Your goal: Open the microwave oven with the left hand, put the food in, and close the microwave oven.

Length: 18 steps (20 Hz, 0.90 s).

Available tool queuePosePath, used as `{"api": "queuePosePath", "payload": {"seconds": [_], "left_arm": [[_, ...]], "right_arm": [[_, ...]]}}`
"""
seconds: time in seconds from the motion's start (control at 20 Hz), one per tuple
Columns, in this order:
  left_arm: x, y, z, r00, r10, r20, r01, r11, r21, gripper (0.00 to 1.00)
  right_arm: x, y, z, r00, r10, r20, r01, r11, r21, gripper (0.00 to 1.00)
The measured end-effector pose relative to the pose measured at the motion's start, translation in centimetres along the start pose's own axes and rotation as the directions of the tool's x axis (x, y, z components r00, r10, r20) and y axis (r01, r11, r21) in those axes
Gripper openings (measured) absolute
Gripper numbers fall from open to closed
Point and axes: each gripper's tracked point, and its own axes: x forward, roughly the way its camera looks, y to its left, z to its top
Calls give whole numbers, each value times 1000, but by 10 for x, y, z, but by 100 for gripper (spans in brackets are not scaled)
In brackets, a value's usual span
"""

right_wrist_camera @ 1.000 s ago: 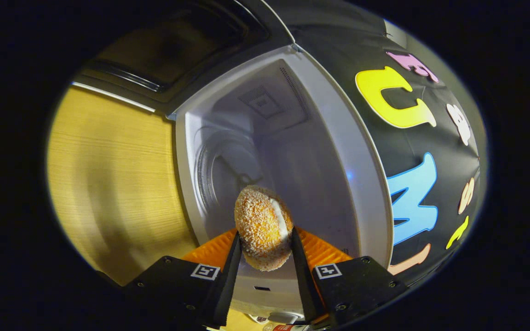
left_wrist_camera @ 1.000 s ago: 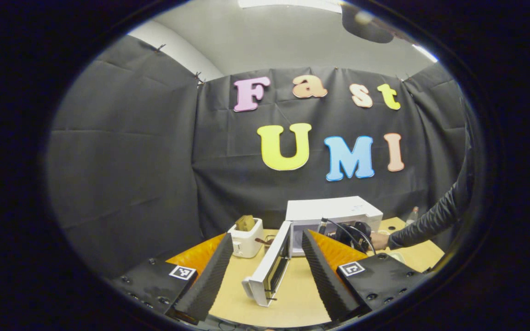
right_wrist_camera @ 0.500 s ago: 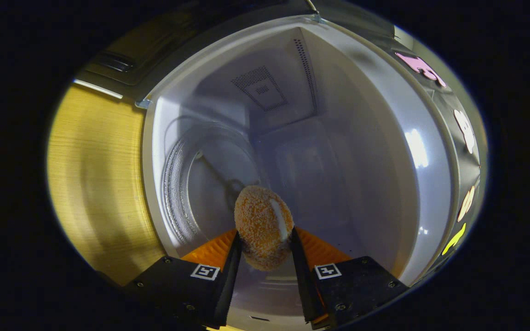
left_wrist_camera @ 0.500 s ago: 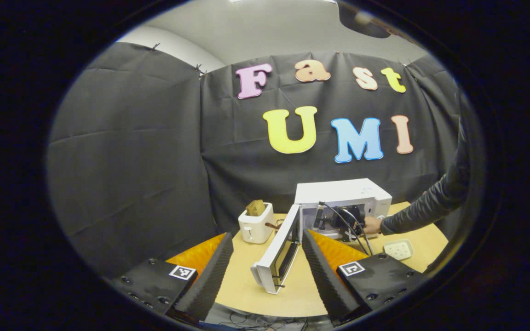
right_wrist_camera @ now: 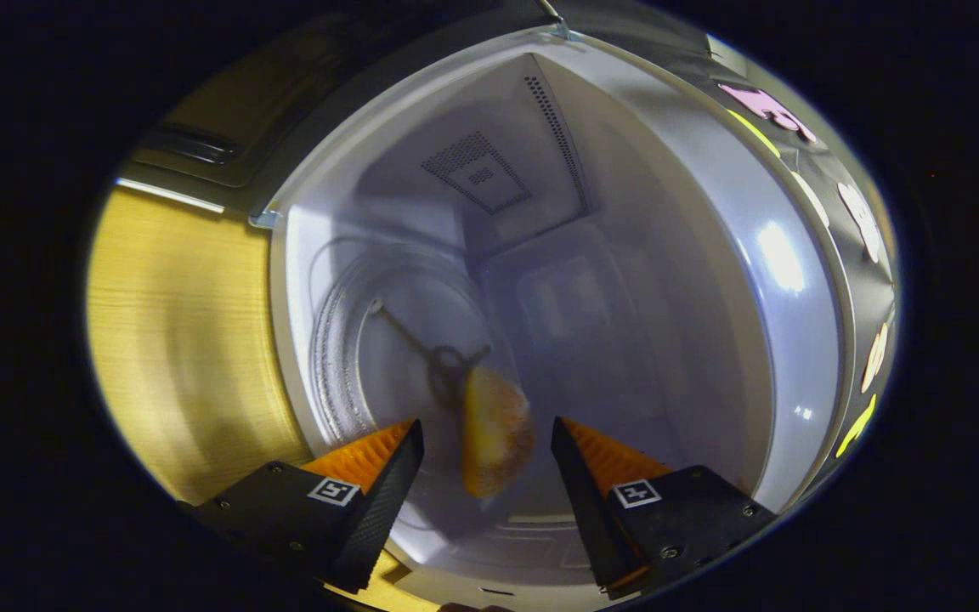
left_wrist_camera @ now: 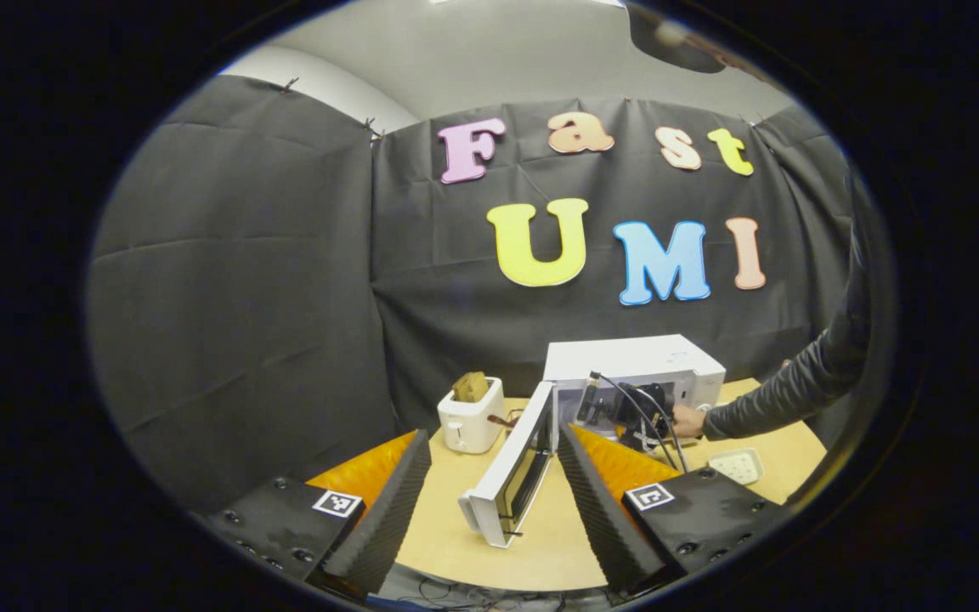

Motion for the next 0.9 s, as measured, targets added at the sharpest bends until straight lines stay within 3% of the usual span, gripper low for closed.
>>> {"api": "queuePosePath", "payload": {"seconds": [0.15,0.2,0.45,0.5,0.55,0.65,0.7,0.9], "left_arm": [[6,-7,2,1000,-22,19,22,1000,-6,100],[9,-10,1,999,-29,21,29,1000,-4,100],[28,-27,0,995,-89,39,89,996,-7,100],[33,-31,2,993,-106,48,107,994,-9,94],[37,-36,5,990,-127,57,128,992,-13,97],[46,-43,9,984,-159,75,161,987,-13,94],[52,-48,9,981,-175,82,177,984,-15,100],[71,-59,12,969,-222,106,226,974,-29,100]], "right_arm": [[-18,7,-7,999,36,-1,-36,998,43,98],[-26,9,-10,999,48,0,-48,997,61,94],[-80,14,-24,995,99,24,-102,975,198,94],[-92,12,-28,995,99,26,-102,968,228,94],[-104,10,-31,995,99,31,-103,960,258,94],[-129,3,-36,995,90,43,-99,939,328,94],[-141,0,-40,995,85,47,-96,925,367,94],[-192,-19,-57,998,55,21,-58,859,509,94]]}}
